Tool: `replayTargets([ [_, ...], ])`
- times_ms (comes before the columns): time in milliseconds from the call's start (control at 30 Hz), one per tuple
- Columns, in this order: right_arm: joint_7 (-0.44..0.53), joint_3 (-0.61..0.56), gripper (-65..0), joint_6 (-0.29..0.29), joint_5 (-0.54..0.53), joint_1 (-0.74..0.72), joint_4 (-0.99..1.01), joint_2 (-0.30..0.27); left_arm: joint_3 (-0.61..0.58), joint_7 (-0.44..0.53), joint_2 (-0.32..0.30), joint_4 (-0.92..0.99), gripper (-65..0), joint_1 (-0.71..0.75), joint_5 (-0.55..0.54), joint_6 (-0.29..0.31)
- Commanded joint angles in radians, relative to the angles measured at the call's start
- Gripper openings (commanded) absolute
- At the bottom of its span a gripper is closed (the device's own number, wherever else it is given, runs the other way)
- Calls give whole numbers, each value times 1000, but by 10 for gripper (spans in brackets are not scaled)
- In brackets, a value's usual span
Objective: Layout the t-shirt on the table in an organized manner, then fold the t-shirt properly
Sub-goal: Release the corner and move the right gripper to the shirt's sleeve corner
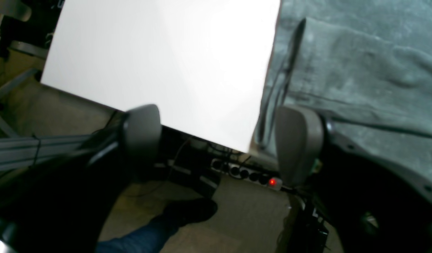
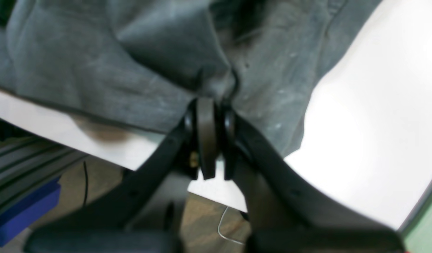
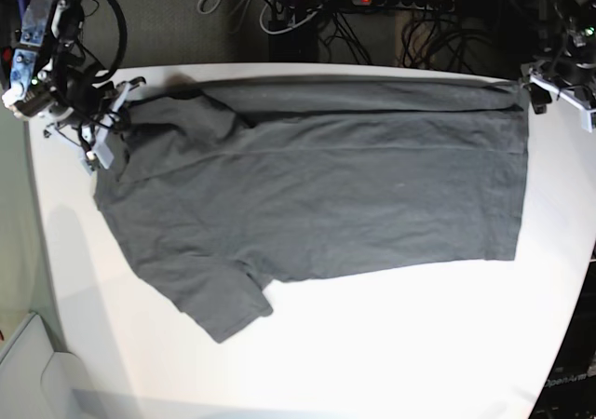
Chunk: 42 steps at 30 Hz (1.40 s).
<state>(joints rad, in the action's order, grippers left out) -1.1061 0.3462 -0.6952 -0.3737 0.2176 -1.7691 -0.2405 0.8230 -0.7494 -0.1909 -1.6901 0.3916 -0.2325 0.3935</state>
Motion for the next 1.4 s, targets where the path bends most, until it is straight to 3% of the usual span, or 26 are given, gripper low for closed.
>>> replayTargets([
  [0, 16, 4, -650, -3, -9, -2, -15, -13, 5, 20, -15, -14, -159, -12, -3, -3],
  [133, 14, 4, -595, -3, -9, 1, -13, -13, 6, 20, -15, -14, -159, -12, -3, -3],
  [367, 14, 6, -332, -3, -9, 24, -13, -13, 6, 18, -15, -14, -159, -24, 0, -3],
  [467, 14, 9, -276, -3, -11, 30, -16, -12, 6, 18, -15, -14, -159, -24, 0, -3],
  [967, 14, 4, -302, -3, -11, -94, 74, -12, 6, 18, -15, -14, -159, -20, 0, -3],
  [1067, 14, 4, -398, -3, -11, -96, 76, -7, 6, 18, -15, -14, -159, -21, 0, -3],
  [1200, 14, 4, -619, -3, -11, -102, 76, 5, 6, 18, -15, -14, -159, -24, 0, -3],
  [1233, 16, 4, -650, -3, -11, -111, 76, 10, 6, 18, -15, -14, -159, -24, 0, -3],
  [1367, 16, 3, -650, -3, -11, -146, 76, 14, 6, 18, -15, -14, -159, -26, 0, -3],
])
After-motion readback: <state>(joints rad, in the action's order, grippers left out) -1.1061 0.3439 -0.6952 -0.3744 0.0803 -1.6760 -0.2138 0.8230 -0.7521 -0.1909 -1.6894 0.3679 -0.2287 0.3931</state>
